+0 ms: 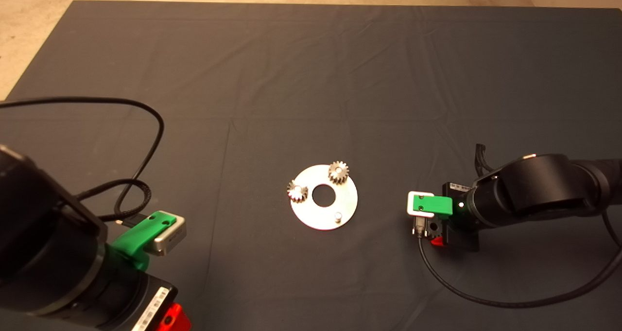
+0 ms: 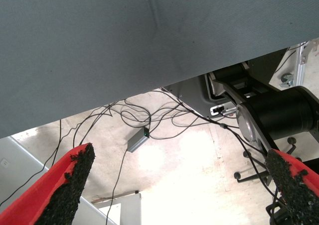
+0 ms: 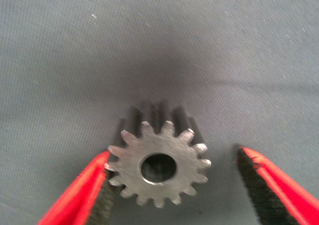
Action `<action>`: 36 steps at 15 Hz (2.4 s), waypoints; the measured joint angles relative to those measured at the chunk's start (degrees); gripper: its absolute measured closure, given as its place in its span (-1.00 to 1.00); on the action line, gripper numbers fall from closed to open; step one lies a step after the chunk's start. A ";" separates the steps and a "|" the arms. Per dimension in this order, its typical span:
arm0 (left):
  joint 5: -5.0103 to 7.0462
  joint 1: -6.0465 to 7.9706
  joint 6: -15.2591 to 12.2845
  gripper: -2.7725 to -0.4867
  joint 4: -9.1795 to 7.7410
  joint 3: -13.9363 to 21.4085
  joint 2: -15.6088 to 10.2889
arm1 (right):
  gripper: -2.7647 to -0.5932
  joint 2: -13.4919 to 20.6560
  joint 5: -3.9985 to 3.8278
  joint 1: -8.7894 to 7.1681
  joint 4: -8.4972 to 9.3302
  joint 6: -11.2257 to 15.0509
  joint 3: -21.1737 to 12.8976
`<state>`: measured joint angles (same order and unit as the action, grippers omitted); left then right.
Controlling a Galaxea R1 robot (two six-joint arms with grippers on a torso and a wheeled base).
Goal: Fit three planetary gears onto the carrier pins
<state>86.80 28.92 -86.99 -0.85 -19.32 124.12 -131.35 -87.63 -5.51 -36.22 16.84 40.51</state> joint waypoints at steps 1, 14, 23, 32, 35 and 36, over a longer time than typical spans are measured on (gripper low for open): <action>0.00 0.00 -0.02 -0.74 -0.02 0.00 0.00 | -0.01 -0.21 -0.02 0.00 0.00 0.05 0.00; -0.17 0.00 -0.20 -0.74 -0.02 0.00 0.00 | 0.39 -1.70 0.00 0.13 0.00 2.09 -0.60; -0.19 0.00 -0.20 -0.74 -0.02 0.00 0.00 | 0.46 -1.62 0.00 0.26 -0.02 2.31 -0.60; -0.22 0.00 -0.20 -0.74 -0.02 0.00 0.00 | 0.46 -0.73 0.67 0.28 -0.05 2.22 -0.72; -0.22 0.00 -0.20 -0.74 -0.02 0.00 0.00 | 0.46 -0.21 0.76 0.28 -0.16 2.04 -0.72; -0.22 0.00 -0.20 -0.74 -0.02 0.00 0.00 | 0.47 -0.04 0.80 0.27 -0.17 2.00 -0.72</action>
<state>86.58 28.92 -87.19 -0.88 -19.32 124.12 -131.39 -86.82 -5.24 -36.39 18.85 39.79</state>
